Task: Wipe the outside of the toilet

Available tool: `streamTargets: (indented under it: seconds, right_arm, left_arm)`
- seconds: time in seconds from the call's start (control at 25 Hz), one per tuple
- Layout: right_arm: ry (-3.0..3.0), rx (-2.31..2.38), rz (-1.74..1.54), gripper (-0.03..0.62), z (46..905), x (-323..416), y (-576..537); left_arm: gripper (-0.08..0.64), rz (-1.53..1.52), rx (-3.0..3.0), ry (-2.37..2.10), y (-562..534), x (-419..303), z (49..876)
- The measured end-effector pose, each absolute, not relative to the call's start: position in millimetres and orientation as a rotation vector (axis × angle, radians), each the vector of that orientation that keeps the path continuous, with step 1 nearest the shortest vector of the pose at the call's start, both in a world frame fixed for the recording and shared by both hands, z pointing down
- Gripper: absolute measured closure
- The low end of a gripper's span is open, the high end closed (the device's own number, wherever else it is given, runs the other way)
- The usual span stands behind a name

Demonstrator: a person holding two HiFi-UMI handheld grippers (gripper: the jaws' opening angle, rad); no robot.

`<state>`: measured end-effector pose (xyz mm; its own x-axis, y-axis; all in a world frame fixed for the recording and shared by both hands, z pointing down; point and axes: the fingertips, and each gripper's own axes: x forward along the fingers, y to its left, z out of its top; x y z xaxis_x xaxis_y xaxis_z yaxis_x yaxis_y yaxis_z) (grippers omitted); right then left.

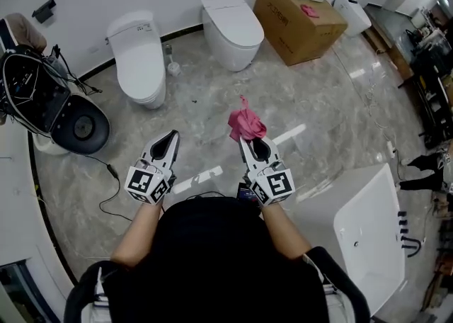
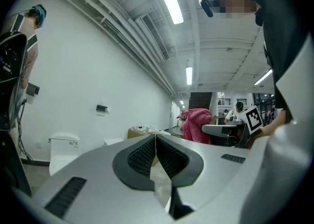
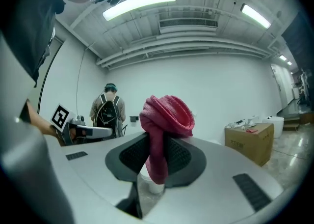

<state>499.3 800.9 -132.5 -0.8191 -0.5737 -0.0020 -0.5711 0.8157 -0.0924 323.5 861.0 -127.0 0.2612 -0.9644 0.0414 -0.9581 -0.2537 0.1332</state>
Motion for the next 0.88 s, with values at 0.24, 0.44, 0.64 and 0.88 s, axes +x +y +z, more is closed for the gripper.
streamTargets:
  seconds: [0.24, 0.44, 0.64, 0.88]
  right_arm:
    - [2.924, -1.027, -0.131, 0.506, -134, 494, 791]
    - [2.930, -1.021, -0.206, 0.505, -128, 472, 801]
    - [2.940, -1.033, -0.226, 0.506, -126, 469, 807]
    - [2.936, -1.054, -0.257, 0.506, -116, 469, 784]
  left_arm:
    - [0.541, -0.044, 2.393, -1.856, 855, 300, -130]
    - [0.541, -0.053, 2.405, -1.769, 861, 289, -118]
    - [0.541, -0.067, 2.404, -1.700, 866, 291, -106]
    - [0.541, -0.062, 2.402, -1.695, 845, 281, -98]
